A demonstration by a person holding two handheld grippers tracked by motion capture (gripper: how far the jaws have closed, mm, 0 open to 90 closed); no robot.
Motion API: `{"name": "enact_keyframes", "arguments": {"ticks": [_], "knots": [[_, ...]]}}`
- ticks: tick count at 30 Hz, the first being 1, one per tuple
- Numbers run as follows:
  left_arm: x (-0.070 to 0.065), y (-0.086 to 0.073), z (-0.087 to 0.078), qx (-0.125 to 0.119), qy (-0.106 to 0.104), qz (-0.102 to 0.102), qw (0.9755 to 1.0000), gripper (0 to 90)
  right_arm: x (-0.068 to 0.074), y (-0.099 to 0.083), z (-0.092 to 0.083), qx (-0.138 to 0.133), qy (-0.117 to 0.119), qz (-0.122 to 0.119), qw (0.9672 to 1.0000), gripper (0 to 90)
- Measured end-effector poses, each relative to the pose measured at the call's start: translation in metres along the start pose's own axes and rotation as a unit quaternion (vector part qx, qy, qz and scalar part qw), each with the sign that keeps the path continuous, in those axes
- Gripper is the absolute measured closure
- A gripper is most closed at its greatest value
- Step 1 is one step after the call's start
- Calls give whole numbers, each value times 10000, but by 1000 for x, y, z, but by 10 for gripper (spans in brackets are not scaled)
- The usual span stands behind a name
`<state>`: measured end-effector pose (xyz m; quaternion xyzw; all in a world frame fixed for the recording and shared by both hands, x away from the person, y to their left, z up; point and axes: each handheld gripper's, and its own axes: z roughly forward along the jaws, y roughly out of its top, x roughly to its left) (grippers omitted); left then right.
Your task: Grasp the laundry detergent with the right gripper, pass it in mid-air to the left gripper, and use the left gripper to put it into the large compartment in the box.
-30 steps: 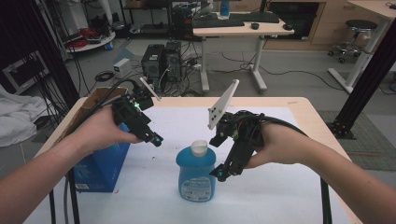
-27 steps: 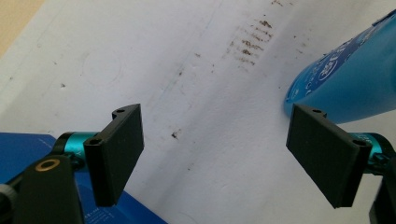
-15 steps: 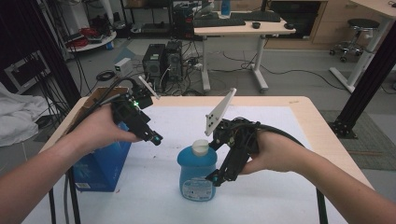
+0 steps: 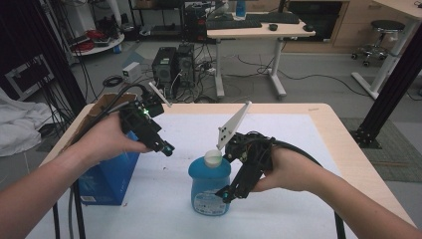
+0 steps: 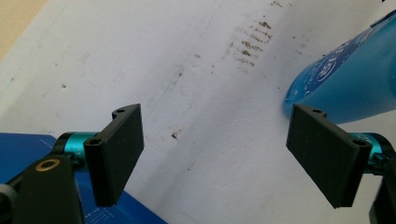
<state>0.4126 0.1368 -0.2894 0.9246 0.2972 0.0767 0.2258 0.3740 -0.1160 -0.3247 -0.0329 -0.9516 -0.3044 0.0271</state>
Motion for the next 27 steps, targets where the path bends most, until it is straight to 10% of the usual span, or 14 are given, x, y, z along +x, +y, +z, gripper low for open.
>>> {"name": "enact_keyframes", "arguments": {"ticks": [27], "knots": [[2, -1, -2, 22, 8, 0, 10000, 191, 0, -5, 9, -273, -107, 50, 9996, 175]]}}
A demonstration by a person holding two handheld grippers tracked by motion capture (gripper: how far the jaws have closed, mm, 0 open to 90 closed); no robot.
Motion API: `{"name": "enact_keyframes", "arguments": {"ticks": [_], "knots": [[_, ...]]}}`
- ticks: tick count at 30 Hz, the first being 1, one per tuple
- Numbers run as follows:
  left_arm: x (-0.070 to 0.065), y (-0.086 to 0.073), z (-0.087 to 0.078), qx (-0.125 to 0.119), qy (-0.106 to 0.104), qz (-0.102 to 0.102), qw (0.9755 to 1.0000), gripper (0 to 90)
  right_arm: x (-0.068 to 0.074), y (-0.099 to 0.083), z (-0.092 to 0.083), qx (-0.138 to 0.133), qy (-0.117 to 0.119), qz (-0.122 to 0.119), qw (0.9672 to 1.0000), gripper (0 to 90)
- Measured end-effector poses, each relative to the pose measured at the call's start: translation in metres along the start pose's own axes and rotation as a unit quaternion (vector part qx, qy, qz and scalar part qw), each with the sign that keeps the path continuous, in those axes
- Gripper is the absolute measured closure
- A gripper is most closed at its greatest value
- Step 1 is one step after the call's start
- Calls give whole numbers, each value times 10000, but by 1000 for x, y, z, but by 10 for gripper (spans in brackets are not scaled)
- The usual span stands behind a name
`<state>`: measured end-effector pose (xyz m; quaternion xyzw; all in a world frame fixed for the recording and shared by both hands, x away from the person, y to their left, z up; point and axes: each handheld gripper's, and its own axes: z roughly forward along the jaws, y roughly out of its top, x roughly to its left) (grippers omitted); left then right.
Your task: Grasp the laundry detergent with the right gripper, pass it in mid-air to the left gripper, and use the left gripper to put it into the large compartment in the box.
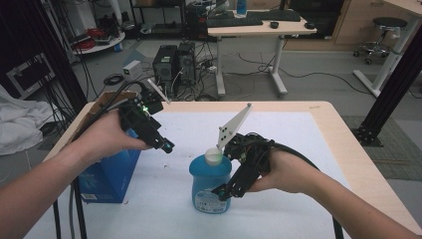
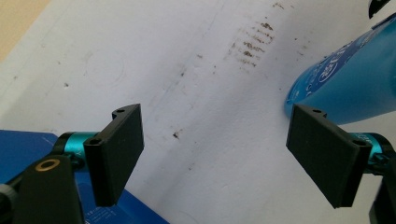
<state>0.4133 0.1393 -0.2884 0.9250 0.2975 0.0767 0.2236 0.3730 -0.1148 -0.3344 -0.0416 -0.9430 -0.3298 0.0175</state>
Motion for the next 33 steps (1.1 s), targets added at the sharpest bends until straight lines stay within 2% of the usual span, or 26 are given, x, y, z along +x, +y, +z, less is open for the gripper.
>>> {"name": "enact_keyframes", "arguments": {"ticks": [6, 8, 19, 29, 33], "knots": [[0, -1, 0, -19, 2, -49, 10000, 192, 0, -1, 1, -5, -59, -10, 10000, 177], [0, -1, 0, -23, -1, -57, 10000, 191, 1, 0, 0, -44, -35, -32, 10000, 243], [0, -1, 0, -34, 9, -50, 10000, 191, 0, -1, -1, -164, -8, -32, 9999, 279], [0, -1, -1, -30, 25, -47, 10000, 191, 1, -3, 2, -228, -27, -83, 9997, 407], [0, -1, 0, -49, 21, -60, 10000, 191, -1, -4, 1, -278, -26, -69, 9996, 423]]}}
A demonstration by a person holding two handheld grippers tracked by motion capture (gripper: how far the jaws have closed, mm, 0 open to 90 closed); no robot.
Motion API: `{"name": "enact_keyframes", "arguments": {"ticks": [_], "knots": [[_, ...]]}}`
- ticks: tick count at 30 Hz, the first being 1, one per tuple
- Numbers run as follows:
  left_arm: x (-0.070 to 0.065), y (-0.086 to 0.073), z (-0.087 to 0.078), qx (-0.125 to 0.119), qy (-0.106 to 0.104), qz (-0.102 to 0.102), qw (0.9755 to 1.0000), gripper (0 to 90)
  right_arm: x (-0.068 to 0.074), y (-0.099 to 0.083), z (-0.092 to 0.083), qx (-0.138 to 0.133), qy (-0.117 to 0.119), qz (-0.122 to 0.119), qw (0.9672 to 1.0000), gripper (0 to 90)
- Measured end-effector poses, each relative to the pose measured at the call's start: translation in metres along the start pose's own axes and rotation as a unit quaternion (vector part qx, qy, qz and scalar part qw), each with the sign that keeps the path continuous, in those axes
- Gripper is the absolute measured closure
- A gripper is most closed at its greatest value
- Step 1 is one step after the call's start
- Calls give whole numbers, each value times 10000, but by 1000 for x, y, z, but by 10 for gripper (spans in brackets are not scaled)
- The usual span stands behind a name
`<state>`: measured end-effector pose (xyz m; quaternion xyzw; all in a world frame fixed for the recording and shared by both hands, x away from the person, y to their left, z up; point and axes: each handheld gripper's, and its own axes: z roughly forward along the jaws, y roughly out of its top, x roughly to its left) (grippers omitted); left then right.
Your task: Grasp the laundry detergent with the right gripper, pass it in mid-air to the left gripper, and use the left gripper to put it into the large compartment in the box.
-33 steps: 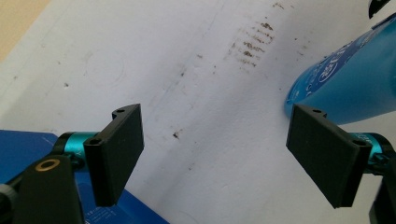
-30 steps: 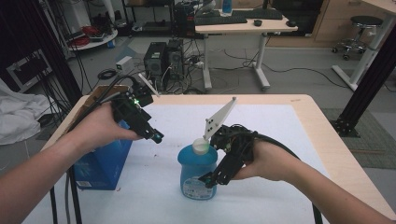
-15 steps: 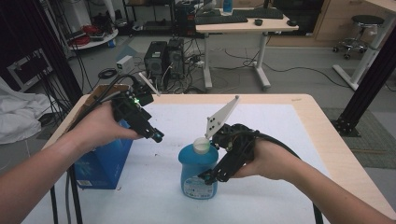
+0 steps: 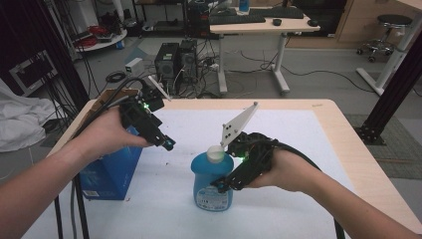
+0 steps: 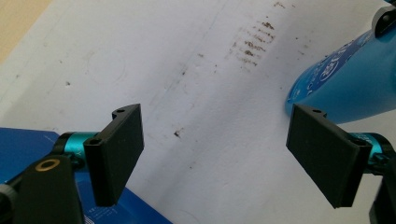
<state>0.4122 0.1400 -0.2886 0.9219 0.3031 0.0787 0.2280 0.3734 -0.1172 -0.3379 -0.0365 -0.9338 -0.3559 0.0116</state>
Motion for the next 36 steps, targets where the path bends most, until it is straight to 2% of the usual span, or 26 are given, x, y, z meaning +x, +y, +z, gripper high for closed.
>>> {"name": "enact_keyframes", "arguments": {"ticks": [8, 12, 14, 18, 23, 28, 31, 36], "knots": [[-1, 0, -1, -29, -19, 32, 10000, 192, 2, -1, -2, -88, -94, -72, 9999, 443], [-2, 1, -3, -62, -31, 122, 9999, 191, -2, -2, -7, -218, 11, -22, 9998, 452], [-2, 2, -4, -96, -42, 101, 9999, 191, -3, -2, -7, -243, 30, -53, 9997, 455], [-3, 1, -6, -90, -40, 130, 9999, 192, -2, -2, -7, -233, 46, -136, 9996, 458], [-4, 3, -11, -132, -65, 199, 9997, 191, -4, -2, -10, -217, 34, -106, 9997, 462], [-9, 12, -23, -218, -124, 413, 9988, 192, -11, 2, -22, -272, 16, -13, 9996, 469], [-13, 20, -33, -303, -209, 600, 9975, 191, -16, 9, -33, -313, 11, -27, 9995, 470], [-21, 35, -52, -456, -510, 983, 9928, 192, -26, 25, -51, -395, 5, -68, 9992, 471]]}}
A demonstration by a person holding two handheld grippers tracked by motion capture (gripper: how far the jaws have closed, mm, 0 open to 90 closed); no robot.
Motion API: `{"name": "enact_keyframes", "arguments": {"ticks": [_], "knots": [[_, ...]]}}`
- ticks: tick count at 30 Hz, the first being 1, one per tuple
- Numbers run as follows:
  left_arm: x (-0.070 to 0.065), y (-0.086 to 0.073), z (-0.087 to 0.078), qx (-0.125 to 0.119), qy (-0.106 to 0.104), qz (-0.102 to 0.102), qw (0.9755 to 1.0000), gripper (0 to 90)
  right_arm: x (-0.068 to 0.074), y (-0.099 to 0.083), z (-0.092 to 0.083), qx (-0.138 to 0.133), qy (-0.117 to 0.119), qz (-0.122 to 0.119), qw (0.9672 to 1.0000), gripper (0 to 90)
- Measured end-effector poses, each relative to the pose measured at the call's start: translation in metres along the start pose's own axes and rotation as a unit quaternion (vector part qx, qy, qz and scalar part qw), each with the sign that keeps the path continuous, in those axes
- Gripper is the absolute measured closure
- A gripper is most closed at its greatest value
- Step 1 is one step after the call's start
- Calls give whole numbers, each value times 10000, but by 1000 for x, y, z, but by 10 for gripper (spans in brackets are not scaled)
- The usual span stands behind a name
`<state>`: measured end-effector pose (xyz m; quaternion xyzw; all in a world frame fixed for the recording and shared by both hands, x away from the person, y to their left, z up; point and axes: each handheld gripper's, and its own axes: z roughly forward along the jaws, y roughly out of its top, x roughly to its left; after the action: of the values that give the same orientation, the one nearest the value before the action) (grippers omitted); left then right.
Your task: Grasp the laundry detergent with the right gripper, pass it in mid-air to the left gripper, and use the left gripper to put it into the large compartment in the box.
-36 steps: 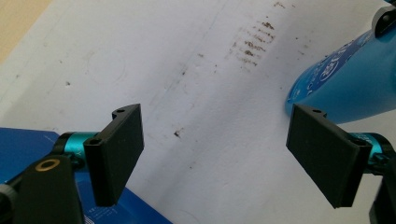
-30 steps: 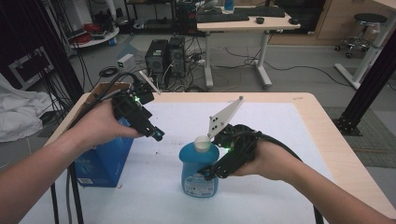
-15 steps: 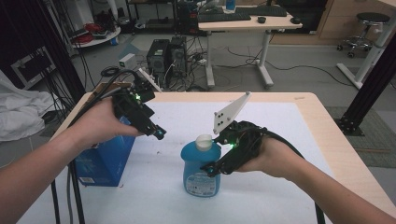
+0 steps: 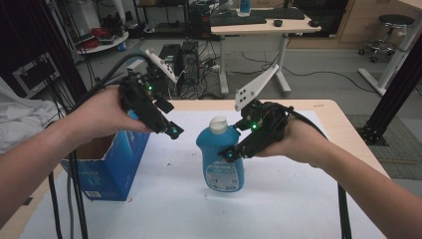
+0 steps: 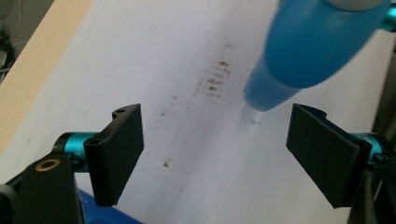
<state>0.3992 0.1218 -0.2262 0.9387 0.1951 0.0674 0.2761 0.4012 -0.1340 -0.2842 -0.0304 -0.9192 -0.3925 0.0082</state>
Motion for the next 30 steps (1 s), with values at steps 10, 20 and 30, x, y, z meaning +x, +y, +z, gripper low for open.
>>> {"name": "enact_keyframes", "arguments": {"ticks": [10, 20, 30], "knots": [[-7, 33, -28, -46, -506, 602, 9969, 192, -11, 24, -17, -365, 224, -63, 9991, 478], [-16, 64, -28, 389, -980, 1211, 9870, 192, -10, 42, -23, -497, 346, -189, 9980, 479], [-21, 82, -19, 784, -1208, 1472, 9786, 192, -9, 53, -26, -525, 408, -320, 9973, 480]]}}
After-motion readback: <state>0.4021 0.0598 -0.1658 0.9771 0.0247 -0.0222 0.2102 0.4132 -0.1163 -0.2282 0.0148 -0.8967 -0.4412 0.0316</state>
